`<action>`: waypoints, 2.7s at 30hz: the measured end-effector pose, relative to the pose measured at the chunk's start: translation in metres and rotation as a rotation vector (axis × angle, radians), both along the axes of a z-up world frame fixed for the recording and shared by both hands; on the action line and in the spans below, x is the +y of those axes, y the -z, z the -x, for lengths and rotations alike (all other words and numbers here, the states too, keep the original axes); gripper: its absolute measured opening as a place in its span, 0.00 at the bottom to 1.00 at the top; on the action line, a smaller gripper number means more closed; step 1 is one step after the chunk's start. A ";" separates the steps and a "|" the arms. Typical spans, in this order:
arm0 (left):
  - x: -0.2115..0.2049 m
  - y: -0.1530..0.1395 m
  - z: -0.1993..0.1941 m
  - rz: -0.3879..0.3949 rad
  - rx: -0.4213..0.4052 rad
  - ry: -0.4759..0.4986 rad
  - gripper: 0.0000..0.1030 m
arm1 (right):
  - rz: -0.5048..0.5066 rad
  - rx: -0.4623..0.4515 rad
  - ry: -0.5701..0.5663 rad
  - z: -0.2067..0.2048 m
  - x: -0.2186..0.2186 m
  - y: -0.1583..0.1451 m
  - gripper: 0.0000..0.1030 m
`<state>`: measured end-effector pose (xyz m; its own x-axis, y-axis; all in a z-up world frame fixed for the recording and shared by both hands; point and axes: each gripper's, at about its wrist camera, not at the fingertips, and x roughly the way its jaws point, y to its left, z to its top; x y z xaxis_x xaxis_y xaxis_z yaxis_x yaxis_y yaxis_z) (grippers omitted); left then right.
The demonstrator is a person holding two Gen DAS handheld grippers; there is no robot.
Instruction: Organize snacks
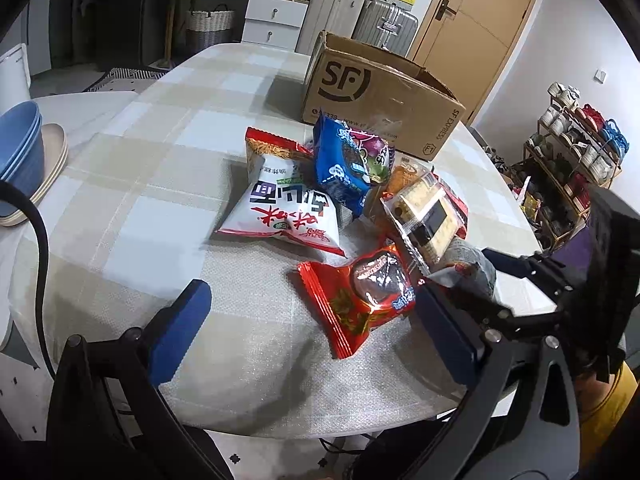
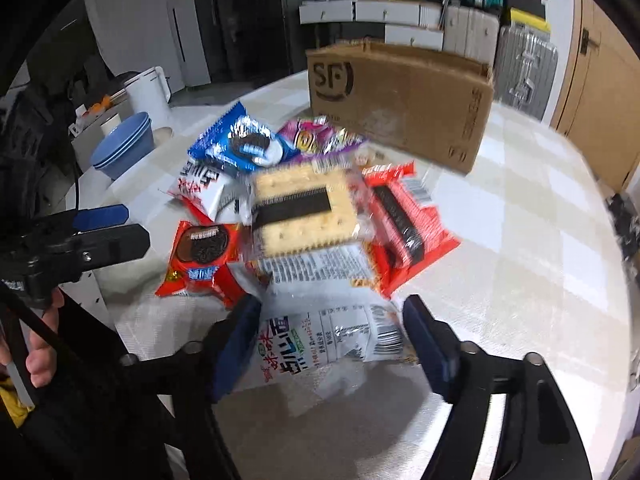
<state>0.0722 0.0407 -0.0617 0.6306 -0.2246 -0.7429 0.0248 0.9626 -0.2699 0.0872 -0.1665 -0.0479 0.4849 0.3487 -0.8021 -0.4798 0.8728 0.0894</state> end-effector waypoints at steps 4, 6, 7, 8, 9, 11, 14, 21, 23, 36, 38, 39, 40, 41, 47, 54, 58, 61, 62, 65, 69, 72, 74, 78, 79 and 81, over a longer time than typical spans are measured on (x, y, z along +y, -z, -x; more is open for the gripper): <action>-0.001 0.000 0.000 0.003 -0.001 0.006 0.99 | 0.022 -0.006 -0.014 -0.002 0.006 0.004 0.75; 0.000 0.000 0.000 0.005 0.000 0.005 0.99 | 0.007 0.000 -0.008 -0.002 0.005 0.005 0.72; 0.000 0.000 0.000 0.005 0.002 0.004 0.99 | -0.002 0.004 -0.005 -0.002 0.003 0.004 0.69; 0.000 0.001 0.000 0.004 0.006 0.003 0.99 | -0.014 0.006 -0.005 -0.002 0.002 0.004 0.66; 0.000 0.001 -0.001 0.004 0.010 0.004 0.99 | -0.021 0.006 -0.004 -0.001 0.001 0.002 0.65; -0.001 0.003 -0.002 0.002 0.016 0.007 0.99 | -0.030 0.010 0.000 0.000 0.000 0.001 0.63; -0.002 0.005 -0.003 -0.004 0.021 0.012 0.99 | -0.034 0.012 0.017 0.003 -0.001 -0.002 0.62; -0.004 0.012 -0.006 0.010 0.040 0.017 0.99 | -0.093 -0.031 0.021 0.016 -0.009 -0.021 0.61; -0.006 0.015 -0.007 0.022 0.059 0.012 0.99 | -0.114 -0.030 0.036 0.016 -0.014 -0.025 0.61; -0.047 0.026 -0.031 -0.040 0.123 -0.053 0.99 | -0.185 -0.073 0.128 0.018 -0.039 -0.044 0.61; -0.051 0.028 -0.035 -0.059 0.123 -0.053 0.99 | -0.197 -0.066 0.145 0.015 -0.044 -0.045 0.61; -0.051 0.029 -0.036 -0.068 0.124 -0.057 0.99 | -0.206 -0.064 0.149 0.015 -0.046 -0.046 0.61; -0.051 0.029 -0.037 -0.080 0.116 -0.061 0.99 | -0.214 -0.064 0.151 0.014 -0.048 -0.046 0.61; -0.050 0.030 -0.038 -0.091 0.115 -0.070 0.99 | -0.225 -0.066 0.152 0.014 -0.049 -0.047 0.61; -0.044 0.032 -0.038 -0.158 0.093 -0.076 0.97 | -0.230 -0.074 0.145 0.017 -0.049 -0.048 0.61; -0.037 0.028 -0.029 -0.123 0.068 -0.009 0.68 | -0.221 -0.074 0.143 0.017 -0.048 -0.046 0.61; -0.040 0.027 -0.023 -0.101 0.064 0.037 0.45 | -0.202 -0.071 0.142 0.015 -0.044 -0.043 0.61; -0.040 0.025 -0.020 -0.087 0.058 0.057 0.43 | -0.195 -0.070 0.145 0.014 -0.043 -0.043 0.61; -0.038 0.025 -0.019 -0.068 0.060 0.064 0.42 | -0.195 -0.069 0.147 0.014 -0.044 -0.042 0.61; -0.034 0.022 -0.015 -0.057 0.048 0.066 0.42 | -0.198 -0.070 0.155 0.013 -0.044 -0.042 0.61; -0.027 0.014 -0.007 -0.012 0.028 0.076 0.42 | -0.205 -0.076 0.161 0.013 -0.045 -0.044 0.61; -0.022 0.006 -0.003 0.026 0.013 0.086 0.42 | -0.218 -0.088 0.159 0.015 -0.046 -0.046 0.61; -0.019 0.002 -0.002 0.037 0.008 0.085 0.42 | -0.223 -0.102 0.160 0.017 -0.046 -0.049 0.61; -0.011 -0.011 0.002 0.084 -0.017 0.091 0.42 | -0.261 -0.123 0.163 0.020 -0.048 -0.055 0.61; -0.011 -0.014 0.004 0.084 -0.026 0.094 0.42 | -0.266 -0.125 0.164 0.020 -0.049 -0.056 0.61; -0.013 -0.020 0.007 0.075 -0.041 0.098 0.42 | -0.276 -0.128 0.167 0.020 -0.049 -0.057 0.61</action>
